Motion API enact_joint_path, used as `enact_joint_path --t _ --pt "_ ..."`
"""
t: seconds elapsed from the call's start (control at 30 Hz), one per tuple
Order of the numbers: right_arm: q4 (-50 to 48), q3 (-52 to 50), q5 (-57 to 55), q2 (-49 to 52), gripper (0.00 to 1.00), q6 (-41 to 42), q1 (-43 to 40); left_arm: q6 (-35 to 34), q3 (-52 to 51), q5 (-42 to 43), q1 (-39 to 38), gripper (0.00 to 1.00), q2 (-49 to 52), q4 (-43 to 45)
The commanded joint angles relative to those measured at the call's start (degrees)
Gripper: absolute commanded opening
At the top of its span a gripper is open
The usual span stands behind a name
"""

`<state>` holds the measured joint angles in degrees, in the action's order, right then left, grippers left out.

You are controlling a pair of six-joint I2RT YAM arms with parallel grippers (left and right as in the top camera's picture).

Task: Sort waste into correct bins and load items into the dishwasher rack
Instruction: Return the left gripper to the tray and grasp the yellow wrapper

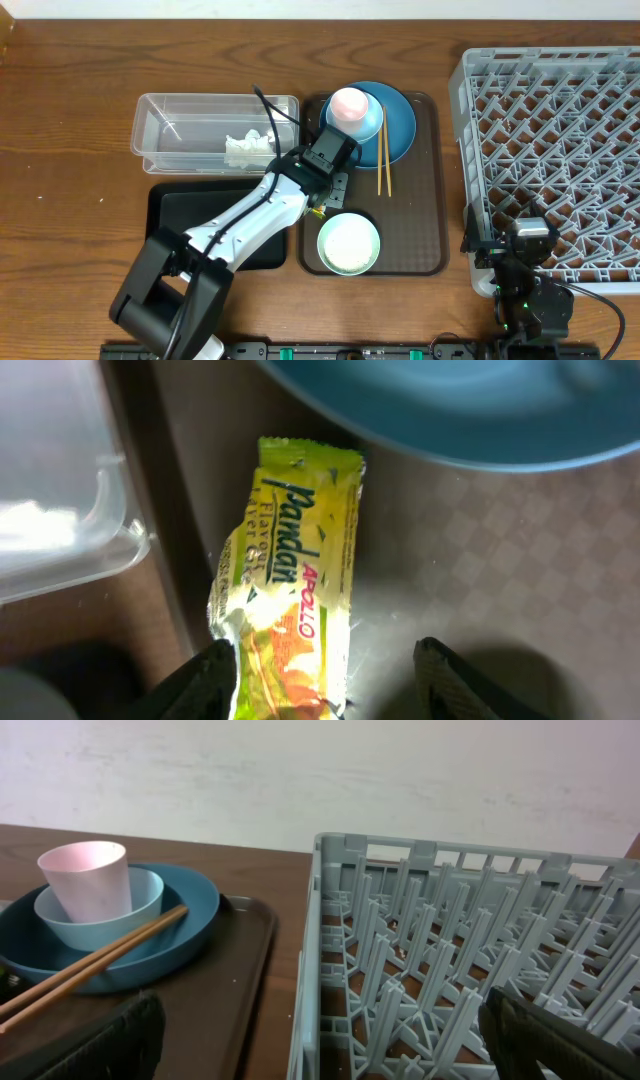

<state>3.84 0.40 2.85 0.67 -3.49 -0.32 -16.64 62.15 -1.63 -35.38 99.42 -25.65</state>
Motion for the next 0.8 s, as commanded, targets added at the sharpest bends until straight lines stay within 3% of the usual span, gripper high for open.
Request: enact_joint_path --t 0.0,0.4,0.77 --pt "0.2 -0.1 -0.3 -0.4 0.99 -0.4 -0.3 4.6 -0.1 -0.1 -0.1 0.62 1.5 1.2" --pt "0.1 -0.1 -0.3 -0.4 0.99 -0.4 -0.3 10.5 -0.1 -2.6 -0.1 0.73 4.5 4.2" --pt "0.1 -0.1 -0.3 -0.4 0.99 -0.4 -0.3 11.5 -0.1 -4.8 -0.1 0.75 5.4 4.4"
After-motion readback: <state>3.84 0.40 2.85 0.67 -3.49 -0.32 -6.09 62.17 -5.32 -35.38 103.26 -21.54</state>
